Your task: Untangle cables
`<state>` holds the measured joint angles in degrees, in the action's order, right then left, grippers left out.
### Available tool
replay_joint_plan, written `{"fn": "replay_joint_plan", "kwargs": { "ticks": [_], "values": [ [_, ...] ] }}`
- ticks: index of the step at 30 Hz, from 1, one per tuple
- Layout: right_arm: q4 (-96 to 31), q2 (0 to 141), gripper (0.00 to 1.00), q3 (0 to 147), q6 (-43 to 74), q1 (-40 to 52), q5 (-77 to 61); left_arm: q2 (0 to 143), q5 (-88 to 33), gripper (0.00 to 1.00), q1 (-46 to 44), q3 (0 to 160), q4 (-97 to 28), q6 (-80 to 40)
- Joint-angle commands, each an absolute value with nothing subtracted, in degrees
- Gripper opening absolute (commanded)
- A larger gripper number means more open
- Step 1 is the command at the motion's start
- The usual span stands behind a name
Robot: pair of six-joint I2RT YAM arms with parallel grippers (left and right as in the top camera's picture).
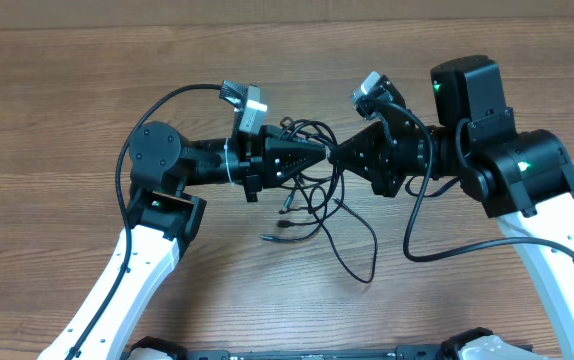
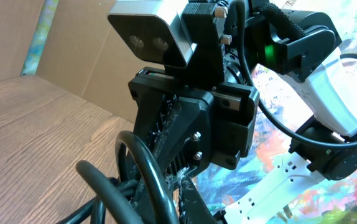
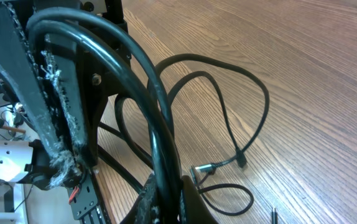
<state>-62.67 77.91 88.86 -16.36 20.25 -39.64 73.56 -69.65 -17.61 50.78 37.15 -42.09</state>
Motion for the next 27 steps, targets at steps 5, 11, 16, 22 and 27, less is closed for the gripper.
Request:
{"fn": "replay_joint_plan", "kwargs": {
  "ticks": [5,11,16,22,27],
  "values": [
    [-63.7,77.8,0.04,89.6,-16.6,20.2,-40.0,73.7,-63.4,0.04,-16.3,51.6,33.0,-42.9],
    [-64.1,77.5,0.04,89.6,-16.7,20.2,-41.1,73.7,-49.1,0.04,-12.5,51.6,11.7,-43.7],
    [-63.0,77.1,0.04,89.6,-17.0,20.2,-41.1,73.8,-48.6,0.04,-10.9,51.6,3.7,-44.2],
    [-59.5,77.1,0.04,89.6,-14.8,20.2,-41.0,73.8,-53.2,0.04,-10.9,51.6,1.7,-41.6],
    [-61.4,77.1,0.43,89.6,-15.2,20.2,-36.0,73.8,-62.1,0.04,-10.9,51.6,9.5,-40.8]
  ]
}}
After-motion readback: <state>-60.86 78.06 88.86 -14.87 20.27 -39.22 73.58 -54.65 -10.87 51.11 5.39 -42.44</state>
